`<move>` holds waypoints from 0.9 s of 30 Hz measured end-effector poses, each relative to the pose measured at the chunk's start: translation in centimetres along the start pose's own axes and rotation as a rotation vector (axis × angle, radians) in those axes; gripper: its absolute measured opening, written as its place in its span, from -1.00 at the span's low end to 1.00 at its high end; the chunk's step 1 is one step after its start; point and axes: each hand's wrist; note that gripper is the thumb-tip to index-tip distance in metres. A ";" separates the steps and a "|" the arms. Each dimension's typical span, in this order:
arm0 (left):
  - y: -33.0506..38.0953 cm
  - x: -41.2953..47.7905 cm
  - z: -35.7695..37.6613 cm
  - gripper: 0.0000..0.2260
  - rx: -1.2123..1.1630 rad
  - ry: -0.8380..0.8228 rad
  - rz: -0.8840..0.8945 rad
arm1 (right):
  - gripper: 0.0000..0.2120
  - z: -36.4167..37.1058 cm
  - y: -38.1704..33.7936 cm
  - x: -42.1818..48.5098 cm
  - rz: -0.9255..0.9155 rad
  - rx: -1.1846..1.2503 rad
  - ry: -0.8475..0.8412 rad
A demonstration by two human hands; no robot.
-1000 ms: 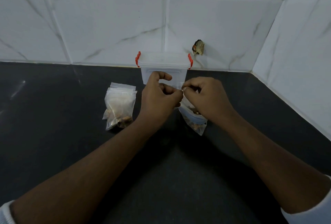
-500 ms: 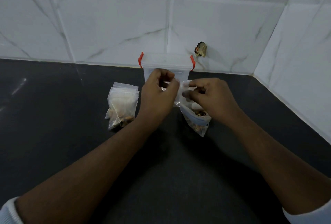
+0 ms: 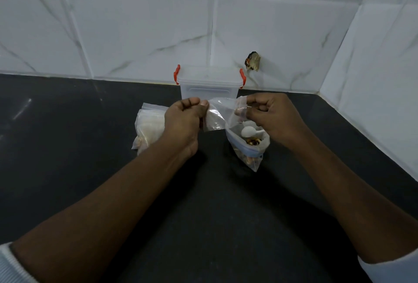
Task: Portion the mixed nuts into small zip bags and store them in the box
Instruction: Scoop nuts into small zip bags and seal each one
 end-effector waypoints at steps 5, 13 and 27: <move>0.2 -0.3 -0.1 -0.87 0.038 -0.004 0.134 | -0.87 -0.1 -0.2 -0.1 -0.006 0.051 0.015; 0.3 -0.8 0.3 -0.74 -0.028 -0.079 -0.155 | -0.86 -1.1 0.4 0.5 0.043 0.088 0.088; 0.1 -1.8 -0.3 -0.60 0.377 -0.177 0.552 | -0.84 -1.2 0.0 0.4 0.045 0.046 0.112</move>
Point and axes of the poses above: each hand's wrist, its own x-axis towards the middle knuckle, its own z-axis out of the palm, y = z × x, and after that the axes turned 14 degrees about y, right-handed
